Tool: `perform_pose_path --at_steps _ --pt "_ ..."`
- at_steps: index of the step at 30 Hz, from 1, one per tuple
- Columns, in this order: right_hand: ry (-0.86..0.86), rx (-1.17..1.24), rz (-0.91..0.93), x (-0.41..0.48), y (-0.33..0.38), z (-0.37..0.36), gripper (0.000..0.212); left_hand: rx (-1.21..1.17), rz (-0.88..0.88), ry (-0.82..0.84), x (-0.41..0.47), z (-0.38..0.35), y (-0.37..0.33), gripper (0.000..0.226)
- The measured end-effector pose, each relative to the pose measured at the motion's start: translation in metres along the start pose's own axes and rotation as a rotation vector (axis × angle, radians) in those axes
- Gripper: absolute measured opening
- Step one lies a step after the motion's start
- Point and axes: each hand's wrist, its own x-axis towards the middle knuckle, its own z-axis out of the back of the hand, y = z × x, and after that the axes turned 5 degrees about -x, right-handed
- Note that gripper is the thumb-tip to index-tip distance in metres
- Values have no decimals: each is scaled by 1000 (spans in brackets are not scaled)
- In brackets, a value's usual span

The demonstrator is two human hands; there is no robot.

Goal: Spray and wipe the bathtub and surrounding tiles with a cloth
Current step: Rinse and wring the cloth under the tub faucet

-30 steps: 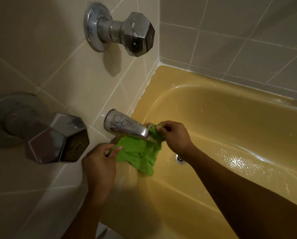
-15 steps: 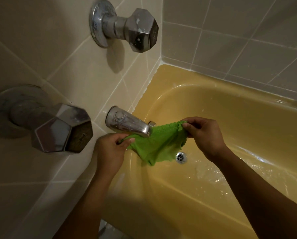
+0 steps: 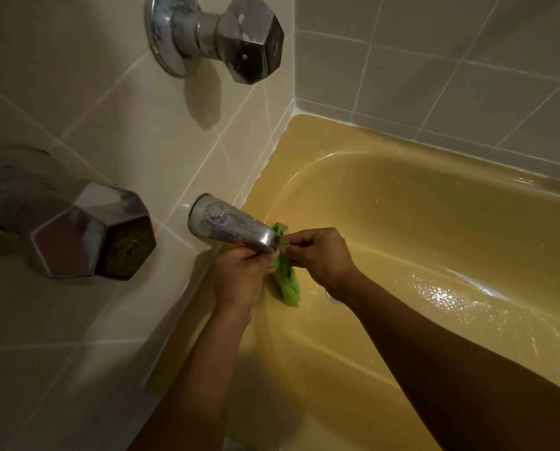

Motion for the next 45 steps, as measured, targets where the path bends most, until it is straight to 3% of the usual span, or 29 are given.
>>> perform_pose_path --at_steps 6,9,17,22,28,34,39,45 --pt "117 -65 26 0 -1 -5 24 -11 34 43 5 18 2 15" --pt "74 -52 17 -2 -5 -5 35 3 45 121 4 18 0 13" --pt "-56 -117 69 -7 -14 -2 25 -6 102 214 1 17 9 19" --pt "69 -80 102 -17 -16 10 18 112 -9 206 -1 18 14 21" --pt "218 -41 155 -24 -10 33 16 229 1 370 4 20 12 39" --pt "99 -27 107 -35 -5 39 12 170 -31 221 -13 11 8 19" --pt "-42 -104 95 -53 5 38 14 140 -48 -18 -52 -4 -2 17" --pt "-70 -115 180 -108 69 57 16 134 -135 -22 -124 -18 -66 17"
